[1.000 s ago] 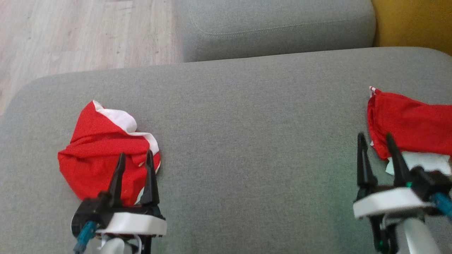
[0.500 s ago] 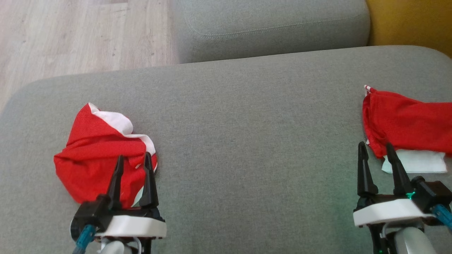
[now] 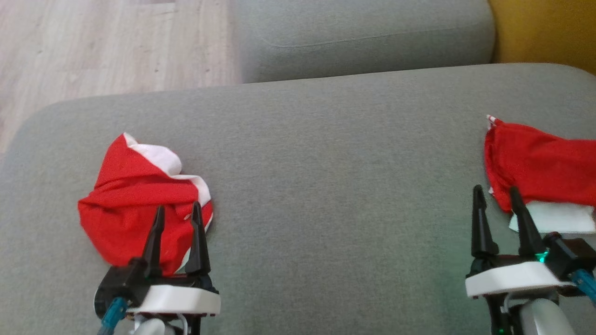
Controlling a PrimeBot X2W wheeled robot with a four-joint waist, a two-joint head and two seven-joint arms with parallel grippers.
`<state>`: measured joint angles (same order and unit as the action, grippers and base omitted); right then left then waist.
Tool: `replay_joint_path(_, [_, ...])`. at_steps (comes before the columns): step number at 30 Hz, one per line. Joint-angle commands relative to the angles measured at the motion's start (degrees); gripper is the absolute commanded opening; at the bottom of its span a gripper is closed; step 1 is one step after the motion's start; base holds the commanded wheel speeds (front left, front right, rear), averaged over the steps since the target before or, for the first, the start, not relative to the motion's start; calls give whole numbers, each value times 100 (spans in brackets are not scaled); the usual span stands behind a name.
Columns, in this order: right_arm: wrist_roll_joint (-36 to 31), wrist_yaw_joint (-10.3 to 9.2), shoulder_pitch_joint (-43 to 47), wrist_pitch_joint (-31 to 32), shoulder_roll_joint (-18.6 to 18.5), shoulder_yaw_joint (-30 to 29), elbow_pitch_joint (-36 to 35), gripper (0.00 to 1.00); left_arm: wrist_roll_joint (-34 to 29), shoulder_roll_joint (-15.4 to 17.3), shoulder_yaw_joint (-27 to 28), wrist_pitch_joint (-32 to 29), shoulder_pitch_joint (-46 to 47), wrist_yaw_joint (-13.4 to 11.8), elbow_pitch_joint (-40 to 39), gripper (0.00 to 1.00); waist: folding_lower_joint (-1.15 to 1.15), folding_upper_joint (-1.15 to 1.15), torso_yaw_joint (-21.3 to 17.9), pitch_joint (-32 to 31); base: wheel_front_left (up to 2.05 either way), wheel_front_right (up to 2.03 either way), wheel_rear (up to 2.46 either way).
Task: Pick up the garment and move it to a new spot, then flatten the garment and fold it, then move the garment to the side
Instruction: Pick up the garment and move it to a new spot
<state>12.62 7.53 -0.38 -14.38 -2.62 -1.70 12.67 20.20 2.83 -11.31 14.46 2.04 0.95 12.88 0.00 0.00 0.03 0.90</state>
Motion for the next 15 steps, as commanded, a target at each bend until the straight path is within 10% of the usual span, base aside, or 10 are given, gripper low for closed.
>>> replay_joint_path(1, [51,-4,-114,-61,-26,196,-224,100,39,5,145,54,173,-37,-178,100,0,0,59,-1,0,0,0])
replay_joint_path(15, [119,-4,93,-62,-26,763,-310,100,-68,5,262,54,126,-54,-104,100,0,0,1040,-174,0,0,0])
